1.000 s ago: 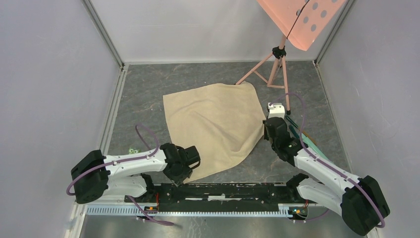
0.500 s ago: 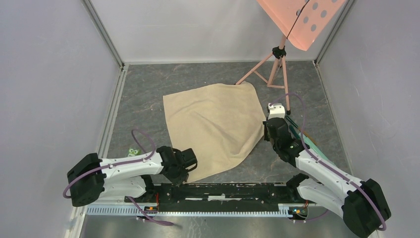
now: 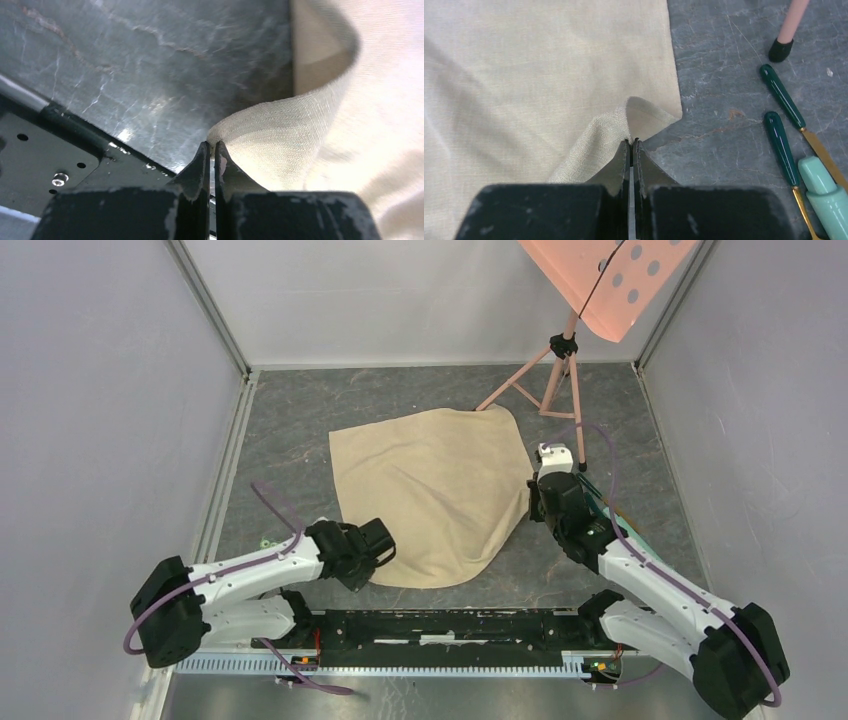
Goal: Fold the napkin into a case and place the utensils inside
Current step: Flatten the napkin at the center of the board.
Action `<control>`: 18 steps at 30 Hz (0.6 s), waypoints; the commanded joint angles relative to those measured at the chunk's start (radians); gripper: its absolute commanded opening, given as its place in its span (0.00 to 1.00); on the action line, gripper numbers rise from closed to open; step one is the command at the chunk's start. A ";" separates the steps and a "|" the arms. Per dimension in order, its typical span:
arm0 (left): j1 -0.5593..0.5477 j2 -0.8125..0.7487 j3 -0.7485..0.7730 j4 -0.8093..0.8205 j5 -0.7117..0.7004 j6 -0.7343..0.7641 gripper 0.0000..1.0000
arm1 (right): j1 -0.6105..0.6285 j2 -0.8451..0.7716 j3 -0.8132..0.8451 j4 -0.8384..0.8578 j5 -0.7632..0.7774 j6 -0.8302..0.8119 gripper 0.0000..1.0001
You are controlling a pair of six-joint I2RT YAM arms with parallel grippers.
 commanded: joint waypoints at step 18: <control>0.105 -0.421 1.015 0.353 -0.025 1.526 0.02 | -0.003 -0.436 0.514 0.276 -0.917 -0.045 0.00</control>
